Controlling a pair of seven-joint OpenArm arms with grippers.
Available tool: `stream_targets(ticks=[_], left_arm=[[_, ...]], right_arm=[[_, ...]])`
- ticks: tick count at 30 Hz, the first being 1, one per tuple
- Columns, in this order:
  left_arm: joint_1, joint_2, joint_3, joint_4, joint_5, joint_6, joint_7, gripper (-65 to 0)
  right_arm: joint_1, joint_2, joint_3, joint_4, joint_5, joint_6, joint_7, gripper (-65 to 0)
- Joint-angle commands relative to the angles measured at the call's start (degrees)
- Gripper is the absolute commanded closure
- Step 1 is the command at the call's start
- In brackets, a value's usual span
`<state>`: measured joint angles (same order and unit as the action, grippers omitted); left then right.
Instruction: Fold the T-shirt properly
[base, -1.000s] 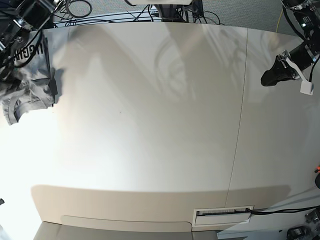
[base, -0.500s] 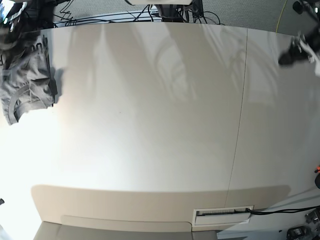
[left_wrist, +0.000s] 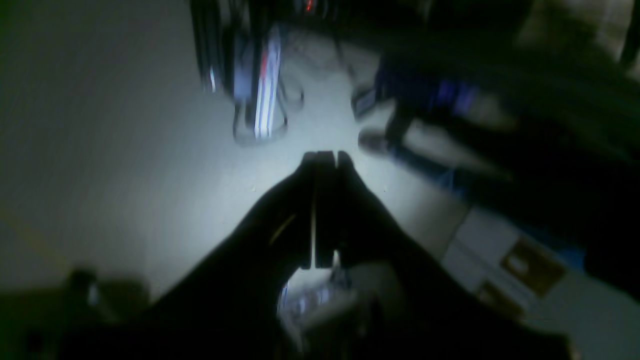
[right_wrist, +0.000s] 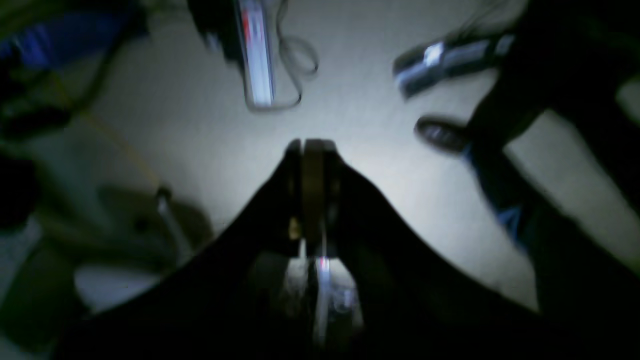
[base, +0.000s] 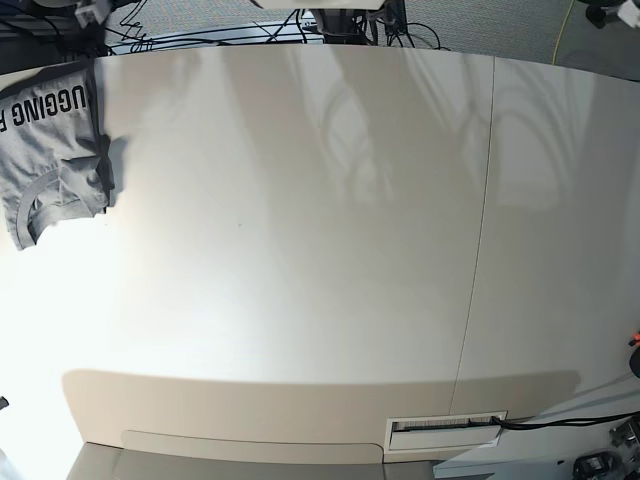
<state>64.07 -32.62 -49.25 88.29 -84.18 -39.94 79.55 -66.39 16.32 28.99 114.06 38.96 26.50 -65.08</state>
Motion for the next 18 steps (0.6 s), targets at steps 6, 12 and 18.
stream_targets(ticks=[6, 12, 18], left_arm=[[5.35, -2.82, 15.34, -2.47, -0.48, -0.06, -1.81, 0.0], [-4.57, -3.26, 36.65, -8.85, 24.57, -0.06, -25.07, 0.0], [-22.82, -1.6, 58.01, -18.95, 43.85, 3.58, -38.51, 0.0]], right_arm=[[2.29, 5.64, -13.79, -24.02, -7.34, 0.04, 10.03, 0.0], [18.08, 7.65, -27.8, -57.07, -11.17, 0.04, 19.52, 0.0], [35.74, 6.62, -42.71, -81.05, -11.19, 0.02, 29.99, 0.0]])
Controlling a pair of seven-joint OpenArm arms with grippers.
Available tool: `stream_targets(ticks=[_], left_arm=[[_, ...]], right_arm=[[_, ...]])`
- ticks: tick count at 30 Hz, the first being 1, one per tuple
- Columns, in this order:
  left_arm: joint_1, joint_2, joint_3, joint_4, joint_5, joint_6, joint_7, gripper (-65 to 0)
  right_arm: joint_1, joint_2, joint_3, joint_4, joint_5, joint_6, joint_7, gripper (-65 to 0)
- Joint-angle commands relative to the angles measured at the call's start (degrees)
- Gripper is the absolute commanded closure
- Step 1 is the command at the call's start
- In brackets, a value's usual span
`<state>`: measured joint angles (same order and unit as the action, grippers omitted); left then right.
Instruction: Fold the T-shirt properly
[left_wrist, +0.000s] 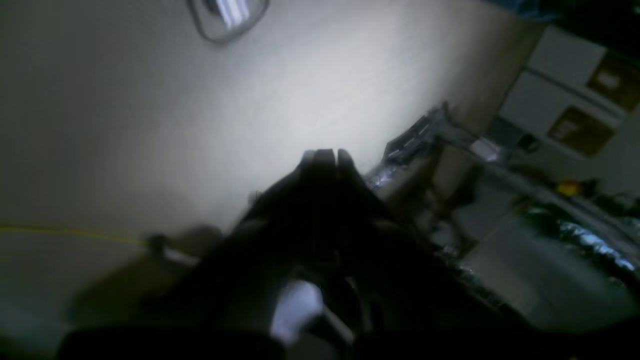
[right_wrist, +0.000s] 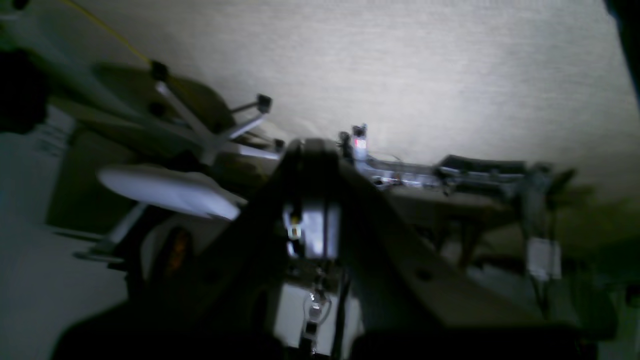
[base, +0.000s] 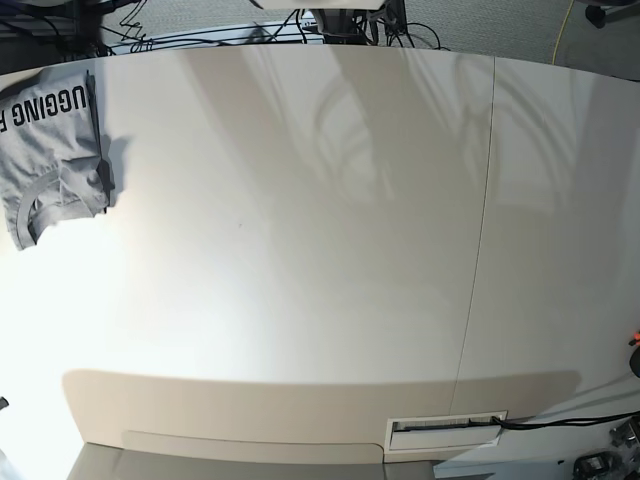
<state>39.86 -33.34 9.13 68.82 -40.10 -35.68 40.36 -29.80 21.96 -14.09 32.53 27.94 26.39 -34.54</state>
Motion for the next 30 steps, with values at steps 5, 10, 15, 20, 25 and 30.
stream_targets(ticks=[5, 10, 15, 20, 25, 30], left_arm=[[-10.88, 7.17, 8.17, -9.2, 10.75, 11.58, -5.73, 0.0], [-17.99, 16.46, 10.99, -18.27, 19.45, 23.37, -10.32, 0.0], [-21.97, 22.91, 10.97, -23.56, 21.77, 29.24, -11.69, 0.0], [-22.56, 25.05, 10.95, -23.91, 21.73, 33.46, -11.72, 0.0], [-22.56, 25.22, 10.95, -23.93, 21.75, 37.4, -11.91, 0.0], [-22.56, 25.24, 10.95, -23.91, 21.73, 39.76, -11.89, 0.0]], right_arm=[[8.72, -1.73, -8.55, -7.74, -1.97, -5.6, 12.81, 0.0], [13.51, -6.08, -9.81, -10.54, -6.23, -16.04, 15.15, 0.0], [15.89, -9.68, -9.81, -11.17, -6.86, -16.94, 16.44, 0.0], [16.7, -12.83, -9.81, -11.02, -8.22, -22.38, 19.3, 0.0], [16.63, -12.74, -9.81, -8.26, -7.26, -27.67, 20.74, 0.0], [16.63, -12.87, -9.81, -6.14, -3.28, -27.89, 20.98, 0.0]])
